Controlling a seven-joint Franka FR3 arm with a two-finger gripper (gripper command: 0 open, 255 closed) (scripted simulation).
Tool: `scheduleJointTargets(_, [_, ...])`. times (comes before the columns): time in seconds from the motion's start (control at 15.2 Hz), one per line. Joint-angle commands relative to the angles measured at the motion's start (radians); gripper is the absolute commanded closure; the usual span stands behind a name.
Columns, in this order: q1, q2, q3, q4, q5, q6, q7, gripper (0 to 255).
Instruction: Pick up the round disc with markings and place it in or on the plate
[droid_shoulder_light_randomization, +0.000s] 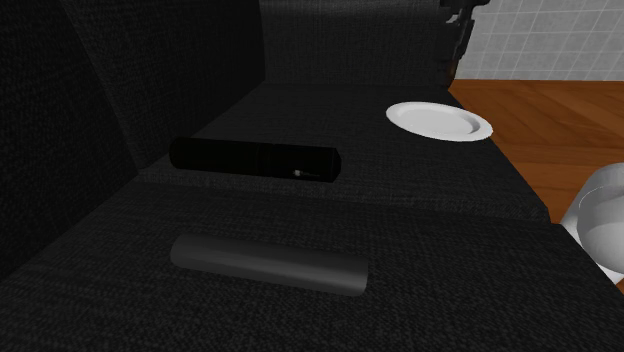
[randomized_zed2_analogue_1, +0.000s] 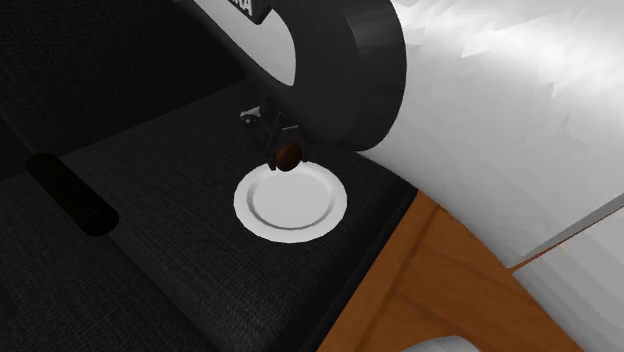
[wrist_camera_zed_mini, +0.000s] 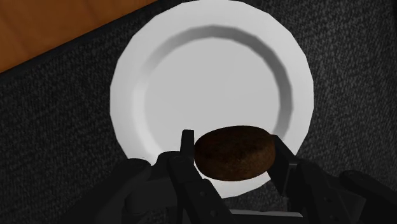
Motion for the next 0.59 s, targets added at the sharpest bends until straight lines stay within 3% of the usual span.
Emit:
scheduleJointTargets(0.0, [0.001,-0.013,0.001,-0.038,0.001,0.025,-0.001,255])
scheduleJointTargets(0.53, [0.002,-0.048,0.004,-0.157,0.004,0.11,-0.007,255])
